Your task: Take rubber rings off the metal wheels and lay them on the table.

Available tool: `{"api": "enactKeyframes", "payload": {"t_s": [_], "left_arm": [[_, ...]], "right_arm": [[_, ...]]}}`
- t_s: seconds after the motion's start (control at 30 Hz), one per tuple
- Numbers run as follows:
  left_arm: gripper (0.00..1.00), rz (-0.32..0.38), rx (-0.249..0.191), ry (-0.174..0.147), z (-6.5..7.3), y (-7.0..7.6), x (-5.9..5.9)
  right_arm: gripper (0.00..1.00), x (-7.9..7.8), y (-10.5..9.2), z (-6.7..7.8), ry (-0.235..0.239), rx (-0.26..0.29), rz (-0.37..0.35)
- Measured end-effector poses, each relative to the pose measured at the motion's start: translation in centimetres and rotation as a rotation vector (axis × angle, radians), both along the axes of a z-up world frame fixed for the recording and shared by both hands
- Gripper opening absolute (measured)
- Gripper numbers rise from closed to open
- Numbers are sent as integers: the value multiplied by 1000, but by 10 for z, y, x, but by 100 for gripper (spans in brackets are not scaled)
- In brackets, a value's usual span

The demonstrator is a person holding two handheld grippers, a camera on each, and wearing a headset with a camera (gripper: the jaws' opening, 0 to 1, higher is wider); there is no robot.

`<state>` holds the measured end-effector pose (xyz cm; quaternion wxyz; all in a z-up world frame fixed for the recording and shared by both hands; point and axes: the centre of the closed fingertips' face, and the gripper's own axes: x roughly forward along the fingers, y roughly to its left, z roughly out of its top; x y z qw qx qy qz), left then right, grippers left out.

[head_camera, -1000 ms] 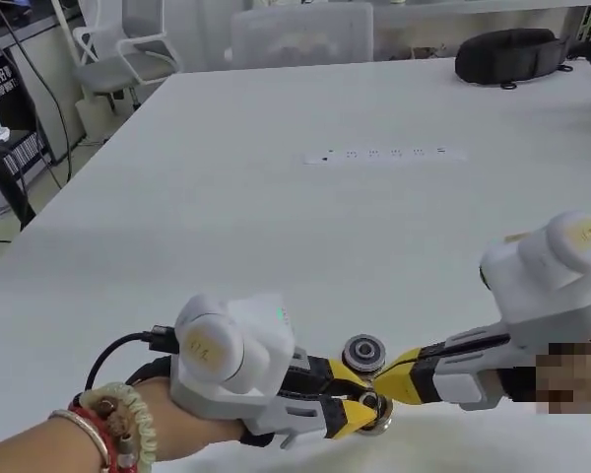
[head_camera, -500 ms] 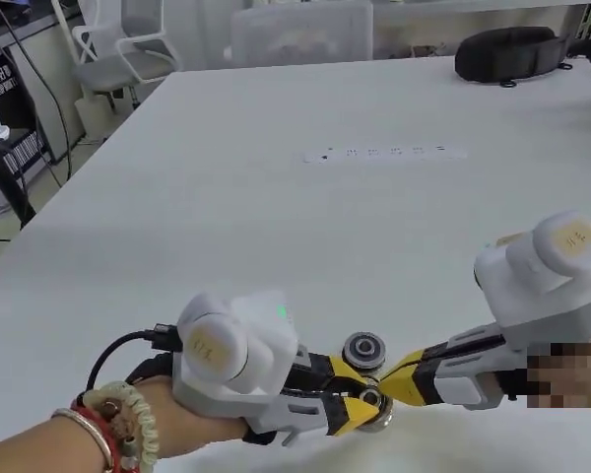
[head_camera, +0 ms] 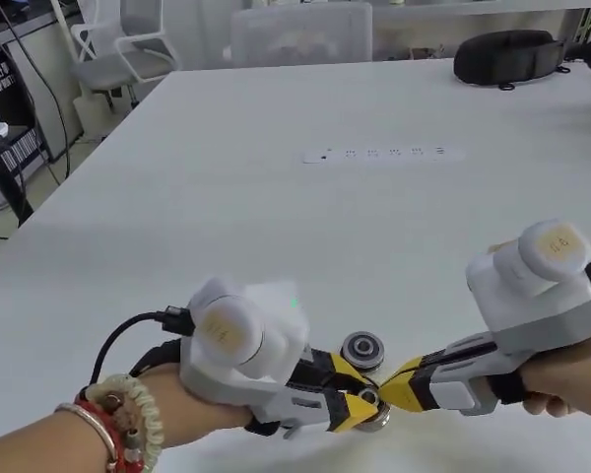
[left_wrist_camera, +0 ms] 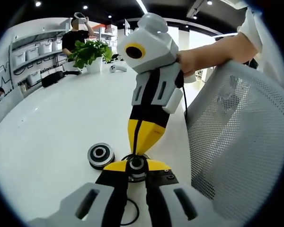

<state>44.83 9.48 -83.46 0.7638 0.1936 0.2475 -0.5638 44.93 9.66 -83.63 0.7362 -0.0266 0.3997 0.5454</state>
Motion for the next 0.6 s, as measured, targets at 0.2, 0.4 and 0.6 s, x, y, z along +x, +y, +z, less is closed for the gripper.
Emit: {"api": "enactKeyframes", "payload": {"t_s": [0.2,0.4,0.6], "left_arm": [[9,-9,13,-2,1,1,0],[10,-30,22,-17,6,-1,-3],[17,-13,-1,-11,16,-4,-3]], "right_arm": [[0,0,0,0,4,0,-5],[0,0,-1,-1,10,1,-7],[0,0,-1,-1,8,3,-8]]}}
